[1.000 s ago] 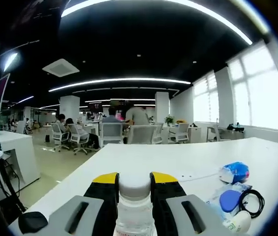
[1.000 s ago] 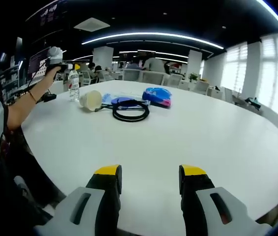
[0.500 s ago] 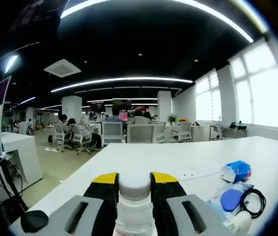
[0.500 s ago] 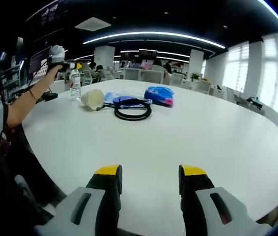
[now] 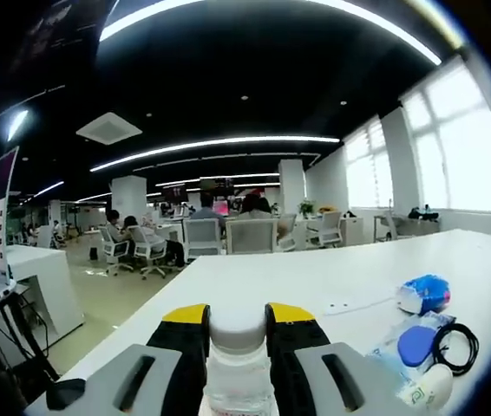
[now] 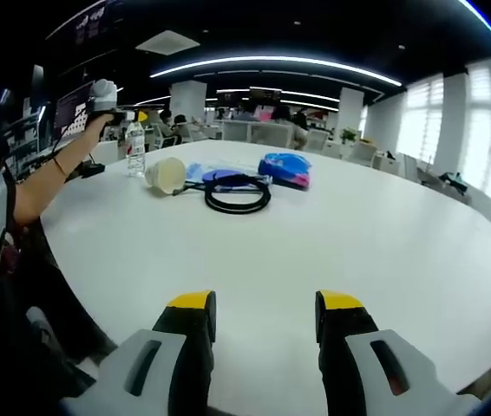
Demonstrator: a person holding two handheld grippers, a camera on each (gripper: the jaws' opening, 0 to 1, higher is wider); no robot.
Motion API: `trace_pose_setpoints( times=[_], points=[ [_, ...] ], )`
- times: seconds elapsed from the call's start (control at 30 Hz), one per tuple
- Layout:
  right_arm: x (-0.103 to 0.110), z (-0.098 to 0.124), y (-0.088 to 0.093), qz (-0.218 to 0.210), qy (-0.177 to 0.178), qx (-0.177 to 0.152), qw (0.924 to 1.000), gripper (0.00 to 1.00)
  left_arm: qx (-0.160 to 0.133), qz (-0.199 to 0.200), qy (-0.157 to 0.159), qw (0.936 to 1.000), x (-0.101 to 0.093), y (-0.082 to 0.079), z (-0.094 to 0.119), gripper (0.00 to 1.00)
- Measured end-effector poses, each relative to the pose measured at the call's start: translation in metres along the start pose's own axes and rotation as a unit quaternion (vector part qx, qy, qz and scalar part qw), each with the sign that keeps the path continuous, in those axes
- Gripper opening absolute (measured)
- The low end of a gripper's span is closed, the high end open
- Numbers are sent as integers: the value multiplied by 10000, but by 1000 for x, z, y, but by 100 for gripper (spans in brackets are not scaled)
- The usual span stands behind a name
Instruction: Arrange the tabletop items into an orderly group along one side of the table until the central work area is clear of visible clutter.
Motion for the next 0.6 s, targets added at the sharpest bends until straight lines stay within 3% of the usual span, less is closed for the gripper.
trace_pose_setpoints(
  times=[0.1, 0.23, 0.47, 0.6],
  points=[
    [-2, 0, 5, -50, 15, 32, 10000, 44, -295, -459, 5, 9985, -2, -8, 4, 24],
    [-2, 1, 6, -50, -4, 28, 10000, 43, -301, -529, -34, 9981, 0, -9, 6, 25],
    [3, -1, 6, -79, -123, 3, 9999, 44, -298, -502, -71, 9983, 6, -7, 13, 40],
    [5, 0, 4, -79, -156, -44, 9998, 44, -301, -534, -92, 9981, 10, -8, 19, 42]
  ],
)
Point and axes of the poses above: the point that each gripper's makers call its tool centre point, and the gripper's own axes: z roughly backward along the fingers, x roughly to its left, y roughly out of its underside, the point moved 3 cm from there along z, roughly backward along the fingers, and after that the axes turned 7 degrees about z, right-handed, at the moved point
